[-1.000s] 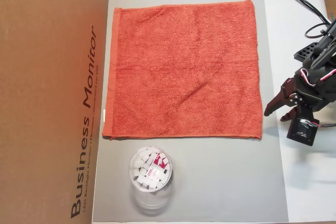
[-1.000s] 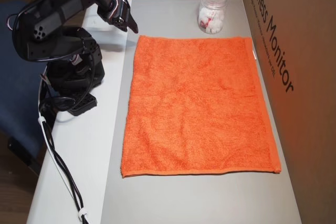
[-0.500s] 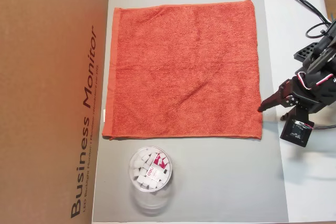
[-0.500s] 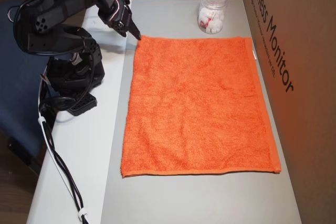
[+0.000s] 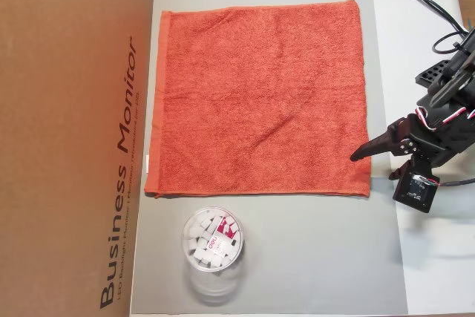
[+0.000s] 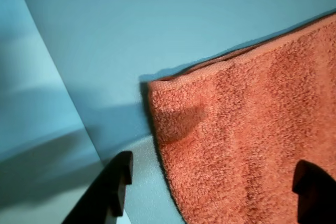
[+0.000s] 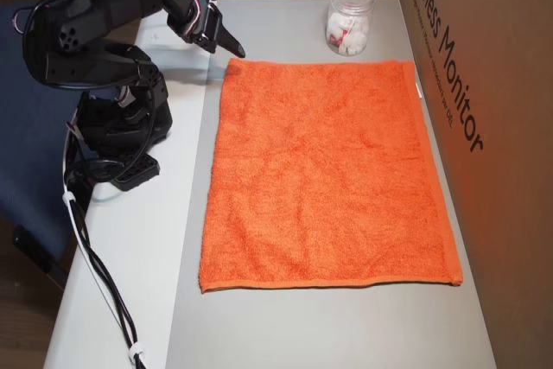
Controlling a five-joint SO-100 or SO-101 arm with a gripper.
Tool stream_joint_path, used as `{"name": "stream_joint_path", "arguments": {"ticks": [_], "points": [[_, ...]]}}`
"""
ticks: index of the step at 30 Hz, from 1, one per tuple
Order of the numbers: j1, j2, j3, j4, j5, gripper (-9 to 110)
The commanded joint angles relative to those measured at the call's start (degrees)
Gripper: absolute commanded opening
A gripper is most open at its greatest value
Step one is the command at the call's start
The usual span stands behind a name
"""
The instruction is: Fold the blanket.
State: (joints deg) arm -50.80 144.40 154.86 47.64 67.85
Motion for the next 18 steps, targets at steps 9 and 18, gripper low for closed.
{"name": "stream_joint_path", "arguments": {"ticks": [9,18], "points": [[-0.35,-14.94,-2.81,-9.49,-0.70,31],[-0.09,-22.06,-6.94,-9.93,-0.70,31]]}}
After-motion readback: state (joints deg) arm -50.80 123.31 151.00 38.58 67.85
